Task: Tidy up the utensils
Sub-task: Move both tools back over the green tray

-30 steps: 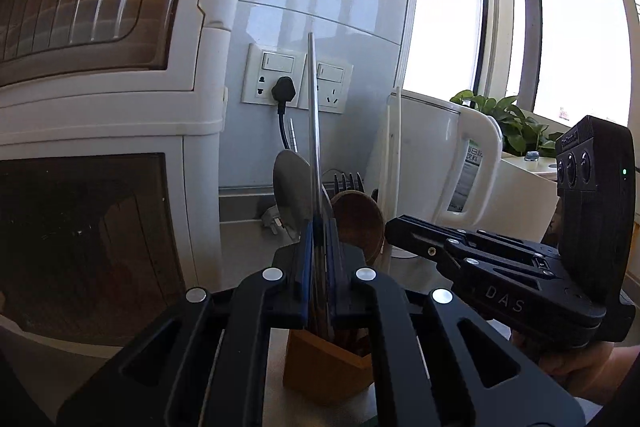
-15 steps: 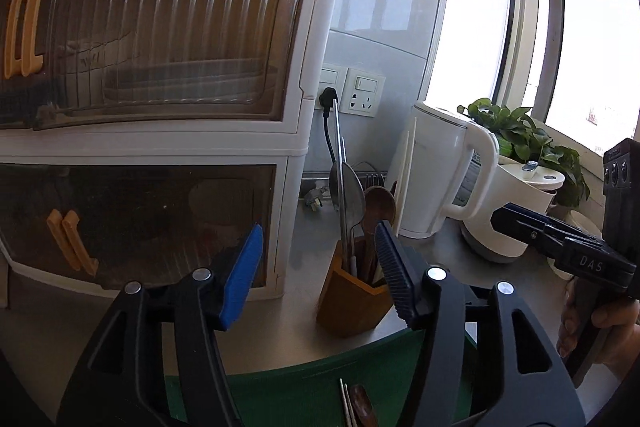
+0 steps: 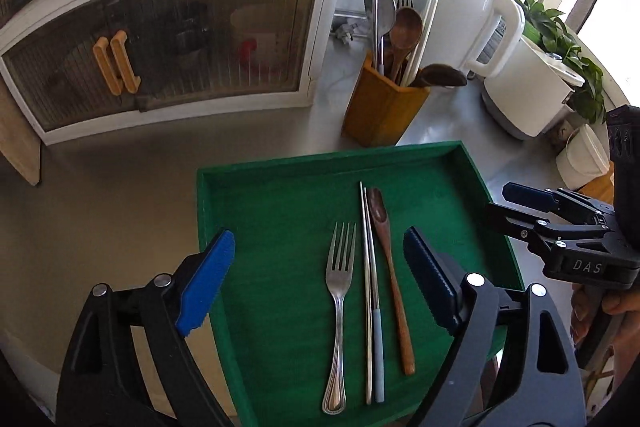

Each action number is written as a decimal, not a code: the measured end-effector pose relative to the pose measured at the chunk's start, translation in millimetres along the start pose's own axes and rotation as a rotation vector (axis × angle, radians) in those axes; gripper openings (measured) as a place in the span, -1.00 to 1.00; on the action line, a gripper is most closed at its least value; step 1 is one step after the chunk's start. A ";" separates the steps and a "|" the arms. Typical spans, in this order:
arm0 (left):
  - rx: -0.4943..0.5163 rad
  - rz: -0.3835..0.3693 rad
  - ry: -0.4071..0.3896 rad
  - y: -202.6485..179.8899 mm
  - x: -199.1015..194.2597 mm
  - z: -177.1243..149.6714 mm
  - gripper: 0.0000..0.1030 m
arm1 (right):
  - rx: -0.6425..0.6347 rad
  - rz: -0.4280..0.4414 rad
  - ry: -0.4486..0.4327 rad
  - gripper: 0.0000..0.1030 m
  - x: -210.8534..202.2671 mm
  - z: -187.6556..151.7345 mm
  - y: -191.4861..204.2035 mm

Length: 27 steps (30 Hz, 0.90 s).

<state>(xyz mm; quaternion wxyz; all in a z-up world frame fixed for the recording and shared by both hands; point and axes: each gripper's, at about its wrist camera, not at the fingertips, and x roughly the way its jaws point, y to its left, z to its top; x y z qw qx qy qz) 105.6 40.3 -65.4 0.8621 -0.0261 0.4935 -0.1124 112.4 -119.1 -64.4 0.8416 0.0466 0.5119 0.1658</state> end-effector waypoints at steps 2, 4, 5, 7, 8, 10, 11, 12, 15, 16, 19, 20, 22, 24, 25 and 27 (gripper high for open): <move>-0.004 0.002 0.056 1.1 5.5 -9.4 0.63 | 0.015 -0.005 0.075 0.40 11.7 -5.1 3.3; -0.017 0.001 0.109 3.3 12.0 -16.1 0.64 | 0.036 -0.012 0.130 0.40 20.4 -11.0 5.5; -0.025 0.001 0.133 4.4 15.0 -19.4 0.64 | 0.048 -0.012 0.154 0.40 24.5 -13.2 6.5; -0.030 0.002 0.175 5.2 20.5 -24.2 0.64 | 0.074 -0.008 0.191 0.40 30.9 -17.0 7.9; -0.028 0.004 0.189 5.2 22.6 -26.4 0.64 | 0.083 -0.011 0.210 0.40 34.7 -19.1 8.9; -0.029 0.008 0.218 5.7 26.0 -29.4 0.64 | 0.096 -0.022 0.242 0.40 41.7 -20.8 10.6; -0.031 0.007 0.228 6.1 27.8 -30.8 0.64 | 0.099 -0.026 0.259 0.40 45.7 -22.4 12.4; -0.033 0.005 0.241 6.2 29.8 -31.6 0.64 | 0.100 -0.028 0.273 0.40 49.5 -23.9 14.6; -0.051 -0.010 0.269 8.2 37.7 -34.1 0.64 | 0.113 0.000 0.313 0.03 59.0 -25.1 21.7; -0.056 -0.015 0.277 8.7 40.2 -35.1 0.63 | 0.118 -0.008 0.326 -0.11 63.1 -24.4 23.7; -0.068 -0.031 0.293 9.8 47.4 -36.6 0.23 | 0.149 0.004 0.351 -0.53 73.6 -22.0 26.0; -0.075 -0.035 0.302 11.0 49.8 -37.1 0.11 | 0.168 0.032 0.356 -0.60 76.7 -21.2 26.2; -0.082 -0.032 0.306 12.9 51.3 -38.1 0.02 | 0.193 0.064 0.353 -0.62 81.2 -19.7 27.8; -0.087 -0.028 0.306 15.0 50.6 -39.6 0.02 | 0.187 0.051 0.349 -0.62 86.2 -14.9 32.3; -0.089 -0.028 0.307 16.0 50.3 -40.3 0.02 | 0.185 0.049 0.353 -0.62 88.5 -13.5 33.6; -0.093 -0.025 0.307 18.0 50.0 -41.5 0.02 | 0.180 0.038 0.363 -0.62 93.8 -11.8 36.6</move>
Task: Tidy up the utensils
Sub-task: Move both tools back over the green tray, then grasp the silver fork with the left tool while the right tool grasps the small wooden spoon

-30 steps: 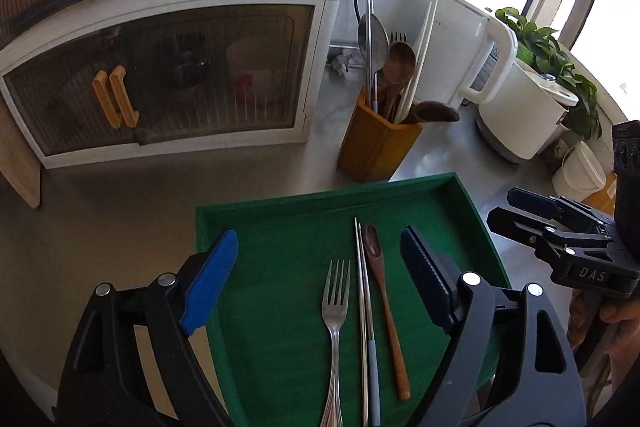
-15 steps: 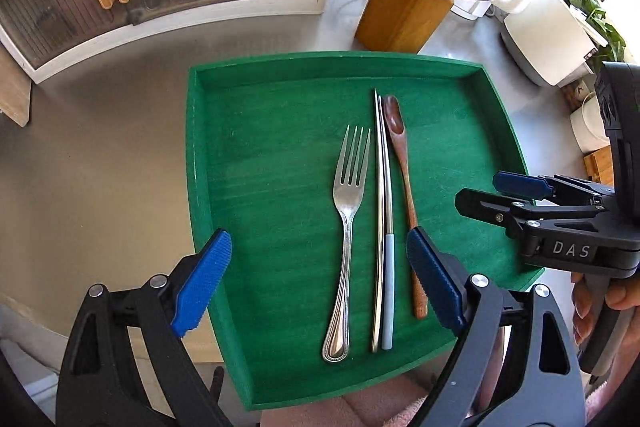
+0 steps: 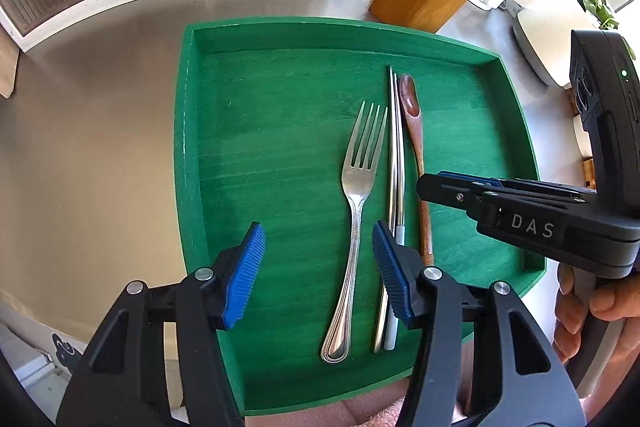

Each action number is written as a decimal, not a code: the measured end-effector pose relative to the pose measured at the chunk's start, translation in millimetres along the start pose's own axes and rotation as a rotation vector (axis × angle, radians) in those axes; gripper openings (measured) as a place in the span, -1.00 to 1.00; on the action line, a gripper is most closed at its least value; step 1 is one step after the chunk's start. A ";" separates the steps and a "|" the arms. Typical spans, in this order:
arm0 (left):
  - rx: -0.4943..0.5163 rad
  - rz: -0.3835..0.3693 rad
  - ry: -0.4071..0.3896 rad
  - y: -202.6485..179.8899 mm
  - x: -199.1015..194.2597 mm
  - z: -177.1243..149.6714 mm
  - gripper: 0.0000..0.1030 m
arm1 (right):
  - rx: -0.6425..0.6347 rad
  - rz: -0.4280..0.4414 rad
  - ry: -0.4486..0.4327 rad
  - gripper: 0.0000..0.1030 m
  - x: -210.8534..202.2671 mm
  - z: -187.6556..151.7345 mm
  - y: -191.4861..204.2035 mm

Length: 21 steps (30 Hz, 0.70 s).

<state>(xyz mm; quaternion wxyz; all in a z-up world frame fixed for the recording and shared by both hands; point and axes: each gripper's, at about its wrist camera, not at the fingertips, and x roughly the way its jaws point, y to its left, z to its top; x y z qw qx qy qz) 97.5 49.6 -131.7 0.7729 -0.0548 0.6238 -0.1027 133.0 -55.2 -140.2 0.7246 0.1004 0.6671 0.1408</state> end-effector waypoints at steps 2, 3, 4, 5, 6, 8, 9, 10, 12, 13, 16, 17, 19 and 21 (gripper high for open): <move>-0.004 -0.005 0.001 1.3 0.7 -0.6 0.02 | -0.013 -0.045 0.005 -0.68 3.9 1.2 2.4; -0.004 -0.009 0.004 1.4 1.2 -0.2 0.02 | -0.019 -0.060 0.005 -0.75 4.0 2.0 3.8; -0.003 -0.016 0.007 1.3 2.1 -0.4 0.02 | -0.022 -0.071 0.011 -0.76 4.6 2.4 3.4; 0.000 -0.022 0.010 0.8 2.7 -0.8 0.02 | -0.022 -0.082 0.012 -0.81 3.8 2.1 1.9; 0.005 -0.033 0.012 -0.2 4.0 -0.6 0.01 | -0.019 -0.100 0.010 -0.82 2.0 1.6 -0.3; 0.020 -0.062 0.020 -3.0 7.0 -0.3 0.00 | -0.019 -0.133 0.007 -0.82 -1.7 1.0 -5.6; 0.032 -0.069 0.028 -5.5 9.2 -0.4 -0.07 | -0.017 -0.144 0.007 -0.82 -3.5 0.6 -9.2; 0.046 -0.066 0.036 -7.6 11.8 -0.2 -0.11 | -0.015 -0.149 0.008 -0.82 -5.4 0.2 -13.4; 0.078 -0.058 0.054 -13.1 18.1 -1.0 -0.19 | -0.006 -0.154 0.010 -0.82 -8.9 -0.9 -21.9; 0.093 -0.051 0.066 -16.2 21.8 -1.6 -0.29 | 0.001 -0.152 0.012 -0.82 -10.6 -1.6 -27.8; 0.142 -0.008 0.089 -26.9 31.8 -3.2 -0.45 | 0.007 -0.141 0.025 -0.82 -11.9 -2.0 -33.6; 0.165 0.007 0.086 -30.8 31.4 -2.3 -0.46 | 0.003 -0.141 0.031 -0.82 -12.0 -2.0 -34.0; 0.194 0.026 0.106 -37.6 33.9 0.8 -0.50 | -0.002 -0.143 0.047 -0.81 -8.5 1.8 -32.0; 0.241 0.064 0.140 -46.1 36.3 3.9 -0.50 | 0.001 -0.147 0.068 -0.79 -7.2 4.7 -30.9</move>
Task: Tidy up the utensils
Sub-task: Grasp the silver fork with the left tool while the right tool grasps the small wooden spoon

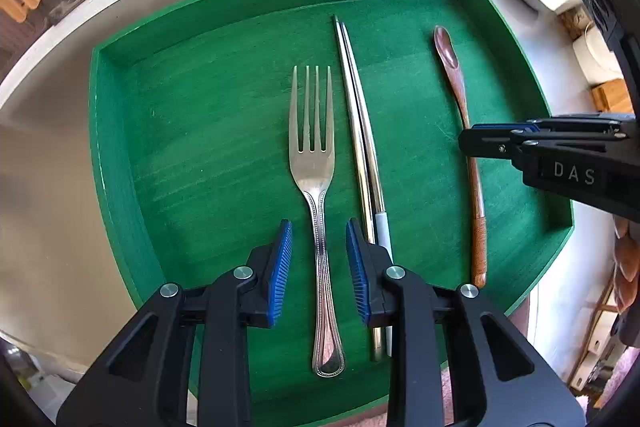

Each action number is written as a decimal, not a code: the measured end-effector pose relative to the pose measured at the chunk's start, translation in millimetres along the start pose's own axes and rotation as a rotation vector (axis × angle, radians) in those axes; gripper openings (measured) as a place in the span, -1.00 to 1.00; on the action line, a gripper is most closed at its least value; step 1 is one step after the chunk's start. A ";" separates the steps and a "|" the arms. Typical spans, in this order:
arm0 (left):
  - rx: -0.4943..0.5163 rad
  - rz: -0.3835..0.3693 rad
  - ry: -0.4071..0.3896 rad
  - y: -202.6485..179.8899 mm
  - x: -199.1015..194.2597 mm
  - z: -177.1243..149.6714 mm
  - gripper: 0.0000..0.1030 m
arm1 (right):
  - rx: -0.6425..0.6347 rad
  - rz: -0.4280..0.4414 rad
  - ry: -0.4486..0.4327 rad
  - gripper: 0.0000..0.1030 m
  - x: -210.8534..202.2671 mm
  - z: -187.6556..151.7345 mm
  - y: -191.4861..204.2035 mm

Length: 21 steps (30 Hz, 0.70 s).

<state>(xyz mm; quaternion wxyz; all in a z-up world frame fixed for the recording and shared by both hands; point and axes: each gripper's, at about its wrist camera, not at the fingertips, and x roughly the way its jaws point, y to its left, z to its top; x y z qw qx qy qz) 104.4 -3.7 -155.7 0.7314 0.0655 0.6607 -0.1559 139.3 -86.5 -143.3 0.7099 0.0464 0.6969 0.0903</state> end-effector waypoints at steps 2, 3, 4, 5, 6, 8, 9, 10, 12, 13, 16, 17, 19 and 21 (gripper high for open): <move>0.043 0.034 0.038 -7.4 2.3 5.0 -0.50 | -0.008 -0.009 0.019 -0.78 4.7 10.9 9.5; 0.060 0.053 0.051 -10.4 3.0 7.0 -0.55 | -0.008 -0.010 0.022 -0.78 4.2 10.7 10.9; 0.074 0.072 0.061 -12.6 3.5 8.4 -0.65 | -0.010 -0.010 0.025 -0.78 4.2 10.8 12.4; 0.084 0.089 0.068 -13.4 3.5 9.1 -0.70 | -0.013 -0.012 0.024 -0.80 4.1 11.3 12.8; 0.093 0.097 0.071 -13.9 3.5 9.8 -0.78 | -0.012 -0.006 0.023 -0.81 5.8 14.7 15.5; 0.098 0.098 0.076 -12.4 2.8 10.9 -0.86 | -0.012 0.010 0.022 -0.83 7.2 20.1 17.2; 0.098 0.094 0.077 -12.0 2.6 11.7 -0.87 | -0.009 0.019 0.018 -0.85 3.0 16.6 9.7; 0.099 0.093 0.077 -12.2 2.9 12.8 -0.90 | -0.006 0.031 0.015 -0.86 4.2 19.7 5.3; 0.108 0.096 0.077 -10.7 1.6 11.7 -0.91 | -0.007 0.042 0.011 -0.87 3.0 19.9 -0.9; 0.111 0.092 0.080 -10.0 1.0 11.1 -0.92 | -0.008 0.038 0.005 -0.88 1.4 18.4 -3.5; 0.097 0.045 0.093 -6.4 0.1 12.5 -0.92 | -0.021 0.053 0.007 -0.88 2.0 17.9 -4.3; 0.090 0.033 0.091 -1.6 -1.5 12.4 -0.92 | -0.019 0.060 0.005 -0.88 1.3 16.5 -6.7; 0.081 0.037 0.070 0.7 -6.3 12.9 -0.92 | -0.013 0.075 -0.008 -0.88 -0.4 4.8 -12.3; 0.064 0.026 0.039 6.6 -14.9 11.7 -0.92 | -0.002 0.096 -0.026 -0.88 -5.1 1.8 -17.9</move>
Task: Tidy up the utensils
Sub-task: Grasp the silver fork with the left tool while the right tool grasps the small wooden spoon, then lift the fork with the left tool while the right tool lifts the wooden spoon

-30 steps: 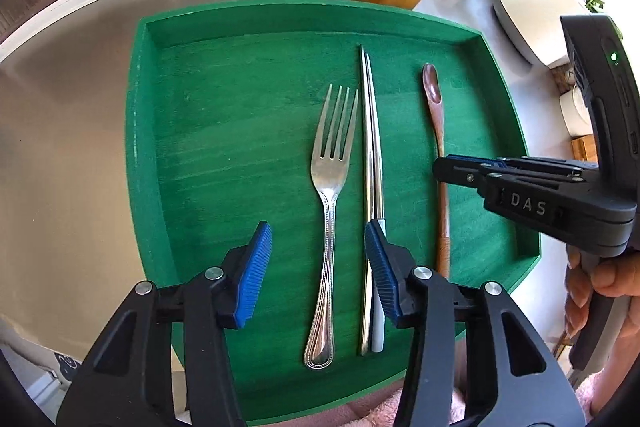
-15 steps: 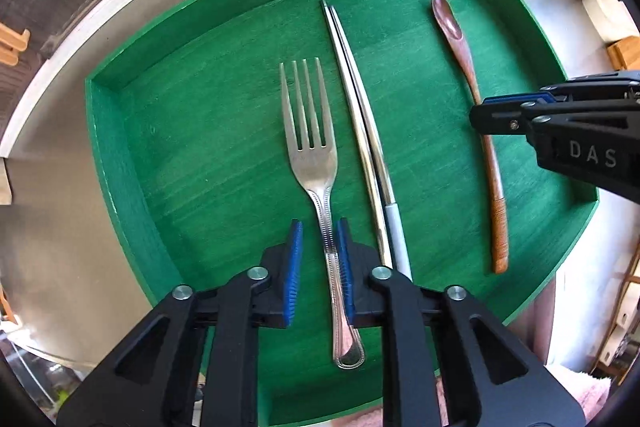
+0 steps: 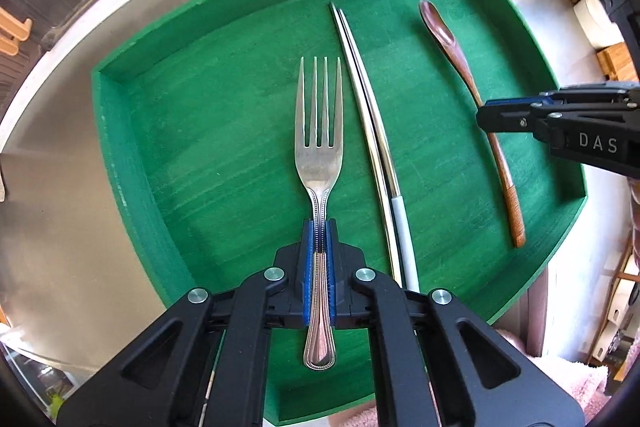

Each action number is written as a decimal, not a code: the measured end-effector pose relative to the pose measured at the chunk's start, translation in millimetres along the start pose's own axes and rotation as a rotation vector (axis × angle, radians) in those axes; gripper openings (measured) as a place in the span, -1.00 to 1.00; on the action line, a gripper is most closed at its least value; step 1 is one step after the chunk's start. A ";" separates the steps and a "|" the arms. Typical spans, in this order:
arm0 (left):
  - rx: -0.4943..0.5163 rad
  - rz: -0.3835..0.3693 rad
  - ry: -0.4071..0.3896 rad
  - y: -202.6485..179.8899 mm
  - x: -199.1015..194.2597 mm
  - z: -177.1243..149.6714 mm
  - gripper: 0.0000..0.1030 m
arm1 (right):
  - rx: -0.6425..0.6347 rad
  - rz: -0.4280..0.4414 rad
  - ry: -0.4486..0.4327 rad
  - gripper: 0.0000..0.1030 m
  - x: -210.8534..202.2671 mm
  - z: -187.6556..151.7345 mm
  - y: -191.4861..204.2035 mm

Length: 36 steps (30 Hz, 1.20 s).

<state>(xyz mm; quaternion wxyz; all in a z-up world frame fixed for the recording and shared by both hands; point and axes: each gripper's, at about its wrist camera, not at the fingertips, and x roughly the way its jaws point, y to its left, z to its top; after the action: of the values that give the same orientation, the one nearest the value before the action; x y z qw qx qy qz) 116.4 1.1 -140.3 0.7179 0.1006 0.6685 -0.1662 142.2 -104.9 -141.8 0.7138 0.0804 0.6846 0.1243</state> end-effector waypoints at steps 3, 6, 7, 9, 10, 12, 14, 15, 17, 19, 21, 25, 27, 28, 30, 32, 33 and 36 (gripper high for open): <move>-0.021 -0.017 -0.073 10.2 -19.3 -7.2 -0.92 | -0.002 0.045 -0.036 -0.89 -12.9 -4.3 -4.2; -0.043 -0.046 -0.160 15.2 -38.2 -12.0 -0.92 | -0.014 0.091 -0.099 -0.89 -28.4 -8.9 -7.0; -0.049 -0.051 -0.195 16.8 -45.9 -12.4 -0.92 | -0.023 0.108 -0.128 -0.88 -35.5 -10.5 -7.4; -0.058 -0.053 -0.264 19.2 -61.4 -13.0 -0.92 | -0.035 0.127 -0.184 -0.88 -52.3 -11.2 -8.3; -0.063 -0.055 -0.300 20.3 -72.2 -9.4 -0.92 | -0.041 0.139 -0.214 -0.88 -59.8 -12.0 -8.3; -0.070 -0.055 -0.376 20.9 -86.3 -9.1 -0.92 | -0.064 0.143 -0.292 -0.88 -78.0 -14.6 -8.0; -0.081 -0.054 -0.456 22.6 -103.7 -6.6 -0.92 | -0.087 0.144 -0.377 -0.88 -96.8 -14.8 -8.3; -0.085 -0.055 -0.496 23.4 -112.8 -4.0 -0.92 | -0.102 0.140 -0.426 -0.88 -107.7 -15.3 -7.2; -0.094 -0.055 -0.578 22.0 -128.0 1.3 -0.92 | -0.121 0.141 -0.519 -0.88 -128.3 -14.6 -5.1; -0.095 -0.058 -0.661 17.8 -139.6 6.3 -0.92 | -0.135 0.142 -0.598 -0.88 -144.4 -11.6 -2.8; -0.104 -0.064 -0.736 17.5 -152.6 12.1 -0.92 | -0.146 0.140 -0.664 -0.88 -159.3 -9.1 -7.4; -0.097 -0.065 -0.868 9.0 -172.5 15.2 -0.91 | -0.167 0.121 -0.787 -0.88 -175.1 -3.3 0.8; -0.086 -0.062 -0.933 6.9 -179.9 17.1 -0.91 | -0.182 0.107 -0.847 -0.88 -183.5 -1.1 4.3; -0.080 -0.062 -0.964 5.2 -182.8 19.2 -0.91 | -0.186 0.101 -0.876 -0.88 -184.5 2.7 6.4; -0.071 -0.066 -1.015 -1.6 -184.4 25.9 -0.91 | -0.191 0.088 -0.937 -0.88 -189.8 6.1 6.8; -0.057 -0.057 -1.061 -6.9 -186.6 33.0 -0.91 | -0.193 0.082 -0.996 -0.88 -194.4 10.1 6.4; -0.049 -0.052 -1.077 -9.3 -186.6 37.8 -0.91 | -0.193 0.078 -1.025 -0.88 -194.3 13.5 5.4; -0.043 -0.054 -1.104 -12.8 -182.3 58.4 -0.91 | -0.192 0.088 -1.090 -0.88 -196.3 27.3 2.7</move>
<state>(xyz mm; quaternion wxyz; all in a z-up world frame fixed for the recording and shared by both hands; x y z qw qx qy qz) 156.4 -13.2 46.8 0.9591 -0.0333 0.1984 -0.1989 163.0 -157.3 48.3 0.9630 0.0963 0.1977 0.1561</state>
